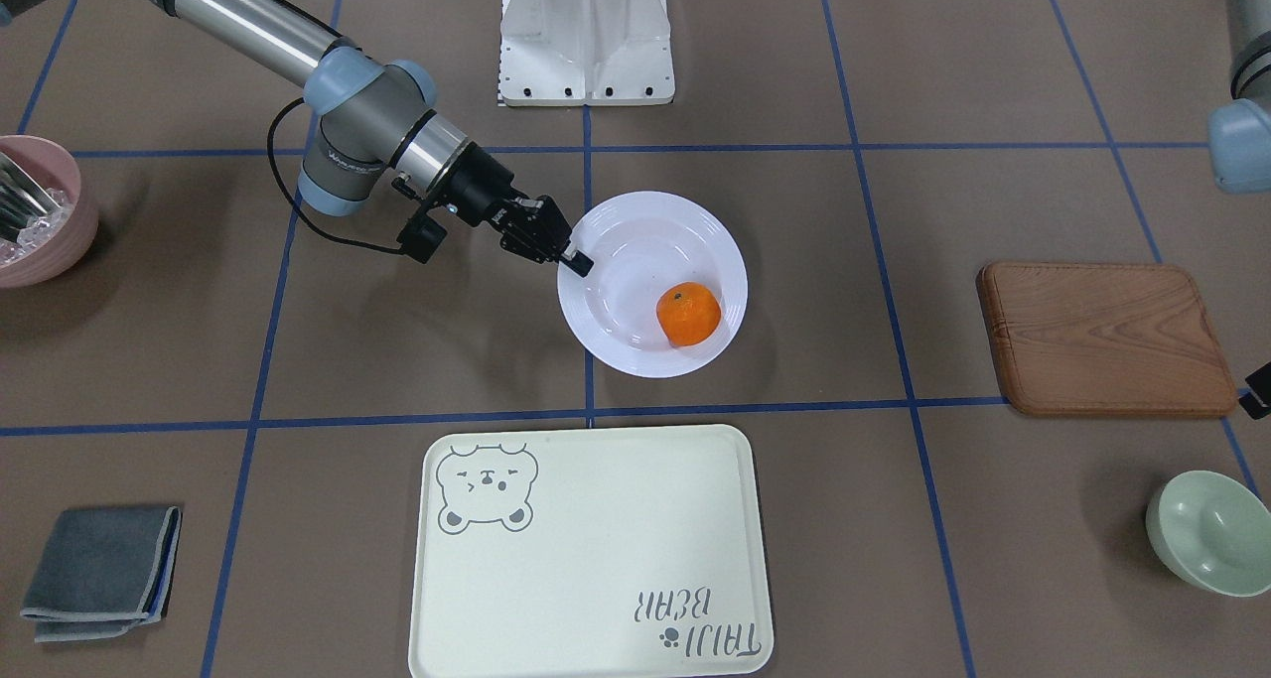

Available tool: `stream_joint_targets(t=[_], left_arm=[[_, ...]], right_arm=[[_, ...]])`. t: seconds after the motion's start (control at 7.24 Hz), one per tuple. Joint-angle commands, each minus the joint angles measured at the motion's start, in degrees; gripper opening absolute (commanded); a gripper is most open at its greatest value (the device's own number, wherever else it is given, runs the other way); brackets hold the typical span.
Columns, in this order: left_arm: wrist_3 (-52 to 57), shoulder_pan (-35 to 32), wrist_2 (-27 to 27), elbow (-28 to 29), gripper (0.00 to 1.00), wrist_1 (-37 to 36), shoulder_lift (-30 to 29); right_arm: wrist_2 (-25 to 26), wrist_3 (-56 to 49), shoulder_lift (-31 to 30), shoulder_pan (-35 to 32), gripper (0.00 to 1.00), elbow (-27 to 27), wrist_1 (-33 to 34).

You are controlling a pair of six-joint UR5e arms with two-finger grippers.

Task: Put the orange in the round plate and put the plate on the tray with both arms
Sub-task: 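Slide the plate with the orange onto the cream bear tray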

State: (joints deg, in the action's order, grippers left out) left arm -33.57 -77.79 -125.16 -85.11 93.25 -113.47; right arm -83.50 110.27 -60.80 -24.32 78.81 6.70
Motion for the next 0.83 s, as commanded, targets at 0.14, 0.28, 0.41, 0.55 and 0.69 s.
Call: stream_joint_targets(t=[0.14, 0.28, 0.41, 0.55, 0.69], left_arm=[[-0.1, 0.1, 0.0, 0.0, 0.99, 0.0, -0.1], [-0.2, 0.3, 0.0, 0.3, 0.99, 0.0, -0.2], [-0.2, 0.3, 0.0, 0.4, 0.99, 0.0, -0.3], [-0.2, 0.4, 0.0, 0.4, 0.99, 0.0, -0.3], [-0.2, 0.4, 0.0, 0.5, 0.99, 0.0, -0.4]], right_arm=[[3.2, 4.2, 5.8, -6.0, 0.00, -8.9, 1.0], [2.8, 6.9, 8.9, -8.2, 0.00, -11.0, 6.6], [2.6, 7.5, 12.3, -9.6, 0.00, -12.2, 13.4], [2.6, 7.6, 15.3, -10.3, 0.00, -16.8, 14.4], [2.5, 7.7, 16.8, -10.7, 0.00, -20.2, 14.5]])
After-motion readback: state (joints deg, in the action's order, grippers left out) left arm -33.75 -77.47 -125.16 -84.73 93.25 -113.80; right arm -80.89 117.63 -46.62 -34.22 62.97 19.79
